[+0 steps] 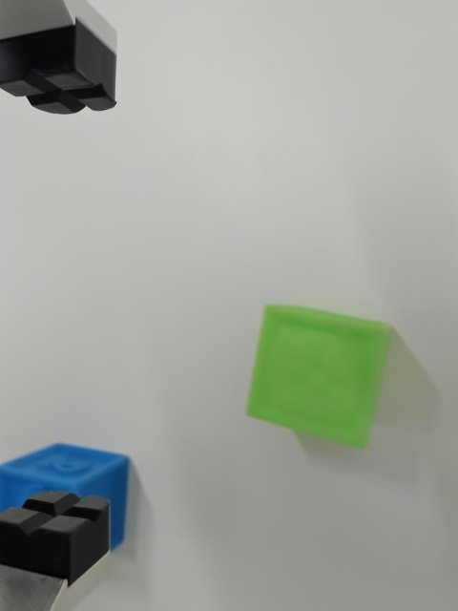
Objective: Stack cube
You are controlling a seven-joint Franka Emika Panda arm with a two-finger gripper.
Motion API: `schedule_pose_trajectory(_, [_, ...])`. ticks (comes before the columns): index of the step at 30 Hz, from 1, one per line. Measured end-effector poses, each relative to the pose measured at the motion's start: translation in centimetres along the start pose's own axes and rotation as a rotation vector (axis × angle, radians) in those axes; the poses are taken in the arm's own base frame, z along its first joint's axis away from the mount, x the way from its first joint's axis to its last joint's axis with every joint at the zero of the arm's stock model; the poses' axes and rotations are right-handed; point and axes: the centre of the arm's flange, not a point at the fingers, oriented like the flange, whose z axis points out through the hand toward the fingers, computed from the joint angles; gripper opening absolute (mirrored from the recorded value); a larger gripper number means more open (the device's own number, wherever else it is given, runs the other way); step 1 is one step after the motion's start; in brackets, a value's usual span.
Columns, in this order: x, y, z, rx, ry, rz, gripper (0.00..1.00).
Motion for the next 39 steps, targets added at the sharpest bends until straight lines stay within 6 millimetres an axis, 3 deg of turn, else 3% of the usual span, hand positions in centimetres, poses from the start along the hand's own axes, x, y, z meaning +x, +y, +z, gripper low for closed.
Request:
schedule_pose_trajectory(13, [4.2,-0.2,3.5,0.017,0.006,0.112,1.0])
schedule_pose_trajectory(39, [4.0,-0.5,13.5,0.015,0.007,0.116,1.0])
